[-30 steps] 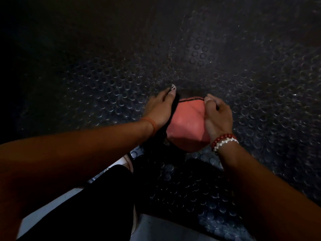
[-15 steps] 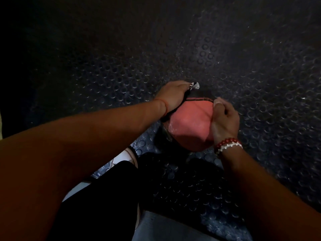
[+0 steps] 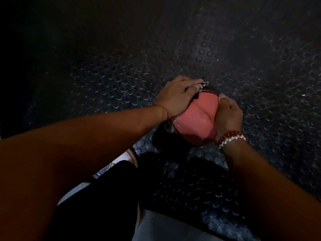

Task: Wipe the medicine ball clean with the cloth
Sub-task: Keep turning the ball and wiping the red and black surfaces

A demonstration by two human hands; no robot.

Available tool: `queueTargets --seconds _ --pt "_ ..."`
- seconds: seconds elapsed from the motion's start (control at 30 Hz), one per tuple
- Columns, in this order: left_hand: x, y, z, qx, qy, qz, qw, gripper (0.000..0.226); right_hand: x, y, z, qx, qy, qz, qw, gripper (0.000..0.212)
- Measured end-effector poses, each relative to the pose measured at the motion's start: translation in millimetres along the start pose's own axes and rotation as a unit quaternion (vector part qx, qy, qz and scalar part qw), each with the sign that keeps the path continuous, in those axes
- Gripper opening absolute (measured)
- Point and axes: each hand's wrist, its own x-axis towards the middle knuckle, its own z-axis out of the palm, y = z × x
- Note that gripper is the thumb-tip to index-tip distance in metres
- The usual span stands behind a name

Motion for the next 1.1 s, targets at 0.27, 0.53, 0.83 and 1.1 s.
queueTargets --seconds 0.27,0.53,0.83,1.1 --pt "-36.5 -12.7 9.3 0.023 0.068 0.075 0.995 0.044 38.7 -12.5 -7.4 -0.126 -0.128 0.039 0.983 0.044" --pt "-13.1 -9.3 11.5 0.161 0.051 0.298 0.939 0.040 37.9 -25.8 -5.8 -0.069 -0.129 0.081 0.986 0.049" --pt "8.2 -12.3 -4.4 -0.181 0.022 -0.158 0.970 0.043 36.7 -37.2 3.0 -0.089 -0.100 0.101 0.986 0.056" --pt "5.6 1.1 -6.4 -0.240 0.018 -0.263 0.934 0.052 -6.5 -14.8 -39.1 0.147 -0.138 0.161 0.966 0.024"
